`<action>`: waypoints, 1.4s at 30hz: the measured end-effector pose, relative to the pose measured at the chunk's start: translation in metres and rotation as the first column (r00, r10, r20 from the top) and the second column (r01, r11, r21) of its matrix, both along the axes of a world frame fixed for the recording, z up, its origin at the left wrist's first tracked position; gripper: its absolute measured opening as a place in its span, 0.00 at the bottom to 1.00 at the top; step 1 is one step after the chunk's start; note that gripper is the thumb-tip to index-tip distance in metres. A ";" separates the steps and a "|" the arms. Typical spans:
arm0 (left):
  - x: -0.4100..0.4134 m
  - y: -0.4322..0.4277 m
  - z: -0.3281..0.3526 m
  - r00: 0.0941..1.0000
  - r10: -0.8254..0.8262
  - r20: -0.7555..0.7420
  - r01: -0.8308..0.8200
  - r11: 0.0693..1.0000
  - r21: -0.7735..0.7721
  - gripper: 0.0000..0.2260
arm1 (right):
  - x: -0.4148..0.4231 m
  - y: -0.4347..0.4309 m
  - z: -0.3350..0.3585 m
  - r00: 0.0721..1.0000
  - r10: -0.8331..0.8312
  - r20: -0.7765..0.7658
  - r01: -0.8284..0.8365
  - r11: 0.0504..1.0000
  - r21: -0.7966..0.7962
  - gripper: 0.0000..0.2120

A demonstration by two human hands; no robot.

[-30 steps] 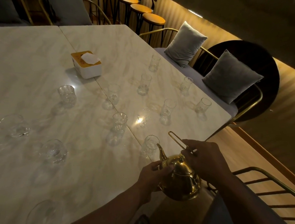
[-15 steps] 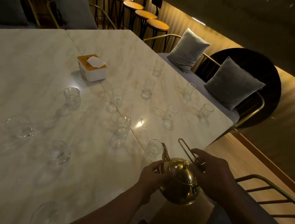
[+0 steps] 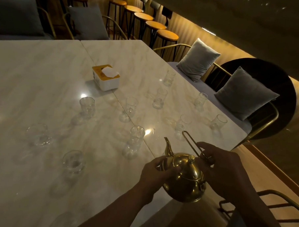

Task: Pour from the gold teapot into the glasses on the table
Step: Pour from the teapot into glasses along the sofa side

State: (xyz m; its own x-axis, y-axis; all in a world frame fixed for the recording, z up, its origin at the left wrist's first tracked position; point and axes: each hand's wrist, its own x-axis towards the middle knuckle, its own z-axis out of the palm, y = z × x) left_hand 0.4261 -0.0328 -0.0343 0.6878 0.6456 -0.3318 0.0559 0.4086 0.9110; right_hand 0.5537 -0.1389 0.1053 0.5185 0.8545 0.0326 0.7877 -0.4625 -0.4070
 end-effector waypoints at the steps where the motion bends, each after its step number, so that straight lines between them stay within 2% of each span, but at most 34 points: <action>1: -0.004 0.005 0.002 1.000 0.008 0.002 -0.008 1.000 0.009 0.18 | -0.003 0.007 0.002 1.000 0.009 0.003 -0.009 1.000 0.009 0.22; 7: -0.022 0.038 0.008 0.999 0.046 -0.007 -0.046 0.999 -0.012 0.16 | -0.016 0.047 0.004 0.997 0.067 0.025 -0.069 0.996 0.049 0.20; 11: -0.028 0.055 0.009 0.999 0.049 -0.017 -0.049 0.998 -0.032 0.13 | -0.020 0.072 0.007 0.998 0.068 -0.002 -0.068 0.998 0.008 0.21; 17: -0.030 0.070 0.012 0.998 0.026 -0.059 -0.031 0.996 -0.079 0.16 | -0.019 0.101 0.006 0.997 0.080 -0.004 -0.080 0.997 -0.019 0.18; 26: -0.028 0.080 0.010 0.996 0.021 -0.092 -0.034 0.989 -0.145 0.15 | -0.015 0.122 0.008 0.994 0.110 0.022 -0.109 0.993 -0.049 0.19; 31: -0.024 0.082 0.005 0.995 0.017 -0.101 -0.034 0.985 -0.170 0.18 | -0.013 0.128 0.009 0.993 0.112 0.028 -0.110 0.992 -0.063 0.19; 35: -0.023 0.082 0.003 0.994 0.018 -0.107 -0.038 0.981 -0.190 0.16 | -0.012 0.131 0.008 0.992 0.124 0.033 -0.121 0.990 -0.070 0.20; 42: -0.020 0.082 -0.001 0.992 0.019 -0.122 -0.045 0.977 -0.211 0.23 | -0.008 0.134 0.006 0.992 0.125 0.030 -0.122 0.988 -0.093 0.20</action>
State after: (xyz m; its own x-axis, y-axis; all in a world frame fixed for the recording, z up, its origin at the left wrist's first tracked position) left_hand 0.4064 0.0494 -0.0358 0.6153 0.5726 -0.5417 0.1420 0.5955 0.7907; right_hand 0.5453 -0.0046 0.1116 0.4089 0.9120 -0.0312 0.8543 -0.3946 -0.3384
